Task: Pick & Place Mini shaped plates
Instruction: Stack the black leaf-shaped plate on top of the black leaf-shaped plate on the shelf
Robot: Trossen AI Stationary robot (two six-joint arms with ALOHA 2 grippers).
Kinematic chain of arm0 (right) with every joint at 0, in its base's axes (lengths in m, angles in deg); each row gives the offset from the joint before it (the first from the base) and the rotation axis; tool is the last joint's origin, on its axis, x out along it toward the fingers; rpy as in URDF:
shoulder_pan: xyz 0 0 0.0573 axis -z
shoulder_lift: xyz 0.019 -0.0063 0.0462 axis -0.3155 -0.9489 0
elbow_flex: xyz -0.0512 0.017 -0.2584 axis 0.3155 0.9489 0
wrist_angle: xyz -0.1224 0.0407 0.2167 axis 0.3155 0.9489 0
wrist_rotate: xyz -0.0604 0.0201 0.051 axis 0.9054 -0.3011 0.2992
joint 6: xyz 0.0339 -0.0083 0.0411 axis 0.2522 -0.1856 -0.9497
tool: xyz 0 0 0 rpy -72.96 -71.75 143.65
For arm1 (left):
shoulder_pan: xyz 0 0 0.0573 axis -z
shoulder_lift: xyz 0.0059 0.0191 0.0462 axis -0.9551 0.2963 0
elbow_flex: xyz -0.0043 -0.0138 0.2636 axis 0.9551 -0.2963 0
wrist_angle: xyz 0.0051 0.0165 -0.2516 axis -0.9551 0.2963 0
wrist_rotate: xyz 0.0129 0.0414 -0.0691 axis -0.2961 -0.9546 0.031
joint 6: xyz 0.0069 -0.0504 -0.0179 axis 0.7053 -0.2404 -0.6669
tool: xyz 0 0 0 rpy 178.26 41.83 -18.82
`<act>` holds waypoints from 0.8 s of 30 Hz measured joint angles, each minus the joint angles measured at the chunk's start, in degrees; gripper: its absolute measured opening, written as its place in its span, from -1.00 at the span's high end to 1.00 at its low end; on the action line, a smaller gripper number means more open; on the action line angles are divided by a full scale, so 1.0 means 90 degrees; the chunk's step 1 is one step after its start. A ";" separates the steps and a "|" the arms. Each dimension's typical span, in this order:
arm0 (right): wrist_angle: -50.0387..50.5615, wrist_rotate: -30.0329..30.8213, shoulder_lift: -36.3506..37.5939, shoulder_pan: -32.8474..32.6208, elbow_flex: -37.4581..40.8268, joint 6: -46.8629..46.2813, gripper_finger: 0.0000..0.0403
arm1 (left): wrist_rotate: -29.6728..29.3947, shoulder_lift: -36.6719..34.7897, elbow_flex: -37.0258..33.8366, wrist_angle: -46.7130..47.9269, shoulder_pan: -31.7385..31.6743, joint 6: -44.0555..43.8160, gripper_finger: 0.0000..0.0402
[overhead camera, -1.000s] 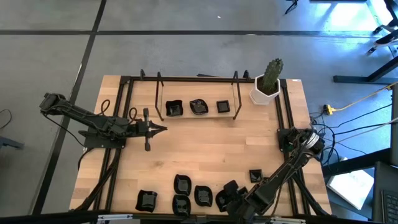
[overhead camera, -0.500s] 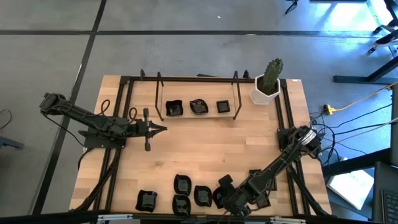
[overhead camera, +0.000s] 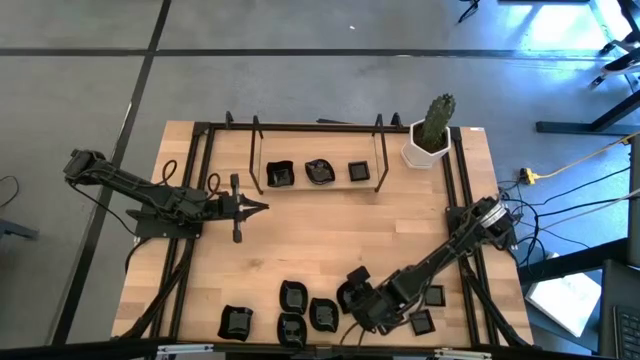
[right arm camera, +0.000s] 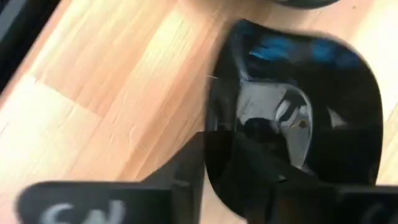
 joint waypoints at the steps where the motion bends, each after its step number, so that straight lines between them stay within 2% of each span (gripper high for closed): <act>1: 0.0066 0.0009 0.0000 -0.0002 -0.0031 0.0023 0.70 | 0.0000 0.0000 0.0000 0.0000 -0.0001 0.0004 0.97; 5: 0.0426 0.0233 0.0000 -0.0003 -0.0239 0.0044 0.95 | 0.0000 0.0000 0.0000 0.0000 0.0000 0.0004 0.97; 10: 0.0901 0.0640 0.0000 -0.0003 -0.0426 -0.0035 0.91 | 0.0000 0.0000 0.0000 0.0001 0.0000 0.0004 0.97; 16: 0.1601 0.0935 0.0000 -0.0003 -0.0796 -0.0062 0.97 | 0.0000 0.0000 0.0000 0.0000 -0.0001 0.0004 0.97; 24: 0.2899 0.2061 0.0000 0.0036 -0.1402 -0.0105 0.97 | 0.0000 0.0000 0.0000 0.0000 0.0000 0.0001 0.97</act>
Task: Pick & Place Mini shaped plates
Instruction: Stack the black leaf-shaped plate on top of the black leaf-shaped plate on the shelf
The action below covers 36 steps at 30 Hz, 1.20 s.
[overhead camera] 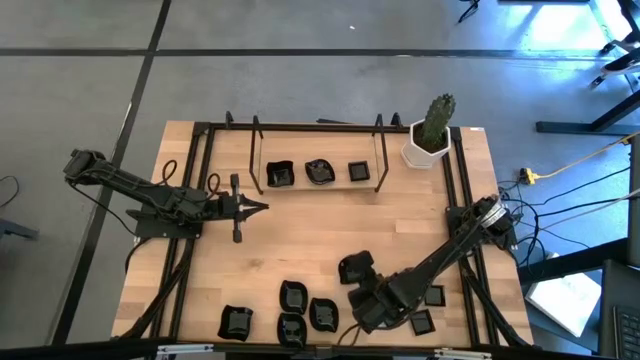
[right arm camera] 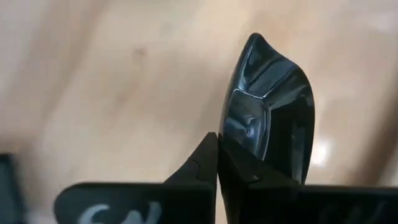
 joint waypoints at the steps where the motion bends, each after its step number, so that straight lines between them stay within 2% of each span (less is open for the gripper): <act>1: 0.0125 0.0187 0.0000 0.0036 -0.0062 -0.0026 0.98 | 0.0000 0.0000 0.0000 0.0000 -0.0002 -0.0002 0.97; 7: 0.0585 0.1806 0.0010 0.0471 -0.0393 -0.0190 0.97 | 0.0000 0.0000 0.0000 0.0001 -0.0002 -0.0008 0.97; 11: 0.0612 0.2239 0.0220 0.0890 -0.0587 0.0099 0.98 | 0.0000 0.0000 0.0000 0.0002 -0.0002 -0.0008 0.97; 15: 0.0411 0.1616 0.0595 0.1740 -0.1129 0.0218 0.99 | -0.0002 -0.0002 0.0000 0.0000 -0.0001 -0.0002 0.97; 19: -0.0460 0.0657 0.0848 0.2722 -0.1443 0.0460 0.99 | 0.0000 -0.0002 0.0000 0.0000 -0.0002 0.0000 0.97; 23: -0.0833 -0.0725 0.0833 0.3842 -0.1752 0.0172 0.99 | -0.0001 -0.0002 0.0000 0.0002 -0.0001 0.0000 0.97; 28: -0.0761 -0.1665 0.0792 0.4888 -0.1935 -0.0421 0.99 | -0.0002 0.0000 0.0000 0.0005 0.0000 0.0002 0.97; 32: -0.0533 -0.1824 0.0776 0.5372 -0.1936 -0.0757 0.99 | -0.0002 0.0000 0.0000 0.0005 -0.0002 0.0002 0.97; 36: -0.0199 -0.1862 0.0600 0.5474 -0.1941 -0.0934 0.99 | -0.0019 -0.0002 0.0000 0.0002 -0.0002 0.0002 0.97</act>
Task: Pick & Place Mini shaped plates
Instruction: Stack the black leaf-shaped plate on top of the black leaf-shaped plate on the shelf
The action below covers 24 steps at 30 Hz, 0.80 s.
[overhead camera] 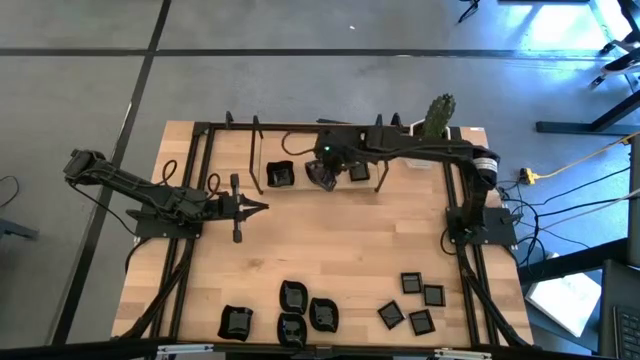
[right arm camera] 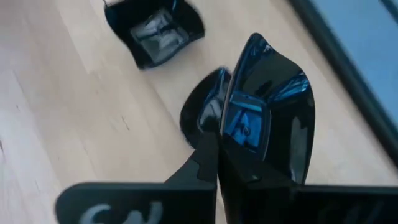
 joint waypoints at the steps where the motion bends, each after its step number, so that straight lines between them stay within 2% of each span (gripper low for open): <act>1: -0.0020 -0.0012 -0.0066 -0.0003 0.0000 -0.0002 0.99 | -0.0002 0.0000 0.0000 0.0000 0.0001 0.0000 0.97; 11: -0.0156 -0.0519 -0.0548 0.0090 0.0000 -0.0192 0.99 | -0.0005 0.0000 0.0000 0.0000 0.0000 0.0000 0.97; 24: -0.0567 -0.0539 -0.0884 0.0097 0.0000 -0.0046 0.99 | -0.0005 0.0000 0.0000 0.0002 0.0000 -0.0012 0.97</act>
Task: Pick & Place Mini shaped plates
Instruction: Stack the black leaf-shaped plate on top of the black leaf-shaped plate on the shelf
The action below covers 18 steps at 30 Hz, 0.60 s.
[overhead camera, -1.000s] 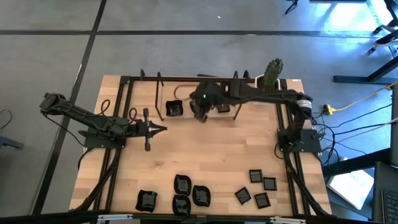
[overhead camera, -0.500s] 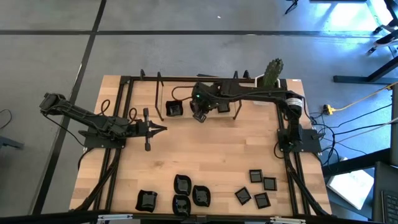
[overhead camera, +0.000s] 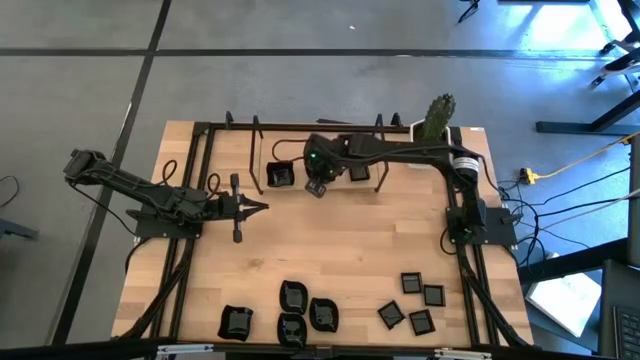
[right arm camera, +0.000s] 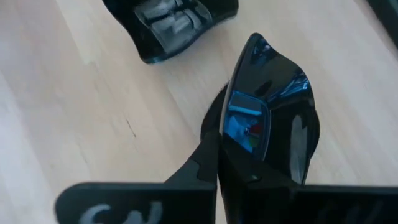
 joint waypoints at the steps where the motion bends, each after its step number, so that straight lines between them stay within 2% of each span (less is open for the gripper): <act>1: 0.0034 0.0000 -0.0021 0.0002 0.0000 0.0005 0.99 | 0.0000 0.0000 0.0000 0.0001 0.0000 0.0000 0.97; 9: -0.0014 0.0002 -0.0097 0.0015 0.0005 0.0364 0.94 | 0.0000 0.0000 0.0000 0.0006 0.0001 0.0001 0.97; 15: -0.0043 0.0015 -0.0095 0.0015 0.0005 0.0381 0.70 | 0.0000 0.0000 0.0000 0.0003 0.0000 -0.0005 0.97; 18: -0.0063 0.0254 -0.0100 0.0012 0.0005 0.0379 0.58 | 0.0000 0.0000 0.0000 0.0003 0.0000 -0.0009 0.97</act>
